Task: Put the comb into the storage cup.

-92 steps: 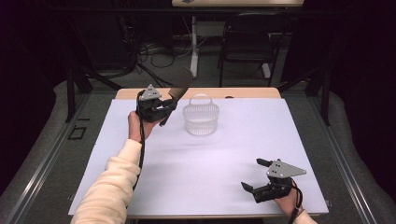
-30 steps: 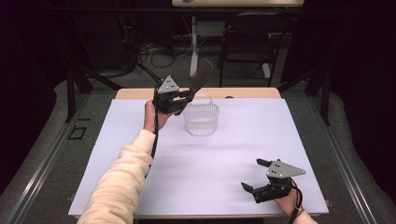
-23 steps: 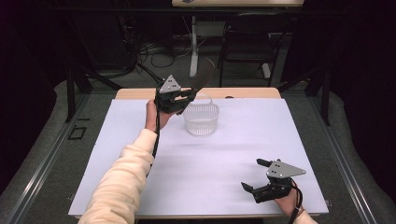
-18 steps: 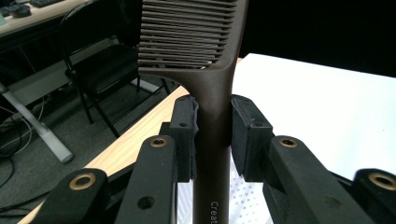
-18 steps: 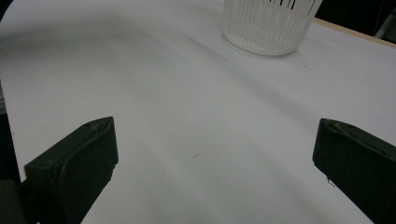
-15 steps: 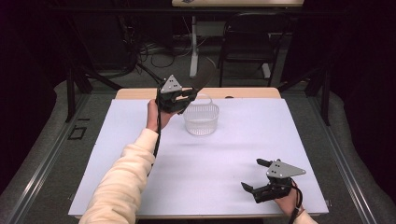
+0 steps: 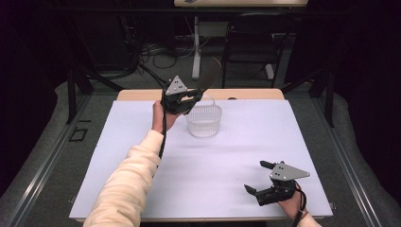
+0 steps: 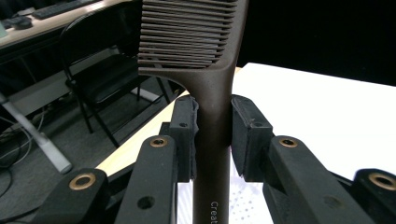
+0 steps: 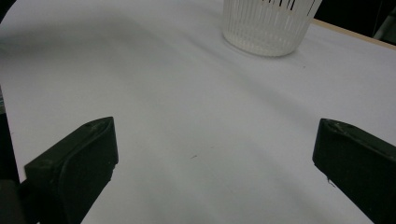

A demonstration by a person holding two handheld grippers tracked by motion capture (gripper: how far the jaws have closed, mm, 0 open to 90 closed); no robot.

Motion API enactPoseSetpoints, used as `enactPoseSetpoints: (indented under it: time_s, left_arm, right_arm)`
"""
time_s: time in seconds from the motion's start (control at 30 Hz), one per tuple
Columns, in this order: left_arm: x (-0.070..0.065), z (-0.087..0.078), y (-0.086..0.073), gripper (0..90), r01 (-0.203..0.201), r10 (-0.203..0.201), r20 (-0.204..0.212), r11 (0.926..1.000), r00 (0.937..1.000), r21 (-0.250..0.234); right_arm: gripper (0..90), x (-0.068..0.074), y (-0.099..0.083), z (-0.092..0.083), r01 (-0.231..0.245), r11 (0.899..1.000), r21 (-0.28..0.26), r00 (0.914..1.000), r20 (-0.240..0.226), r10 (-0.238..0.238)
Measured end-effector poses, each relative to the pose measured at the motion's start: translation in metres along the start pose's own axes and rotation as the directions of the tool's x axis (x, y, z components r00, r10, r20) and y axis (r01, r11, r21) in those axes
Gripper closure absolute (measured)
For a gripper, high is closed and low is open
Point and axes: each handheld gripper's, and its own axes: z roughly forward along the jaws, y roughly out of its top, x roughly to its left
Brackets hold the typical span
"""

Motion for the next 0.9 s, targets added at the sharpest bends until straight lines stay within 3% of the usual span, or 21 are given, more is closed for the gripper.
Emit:
enactPoseSetpoints:
  time_s: [0.9]
  left_arm:
    - [-0.009,0.021,-0.002,72.3,0.004,-0.001,0.049,0.9987,0.9988,-0.05]
  right_arm:
    - [0.0,0.0,0.0,0.0,-0.006,1.0,0.005,1.0,-0.001,0.006]
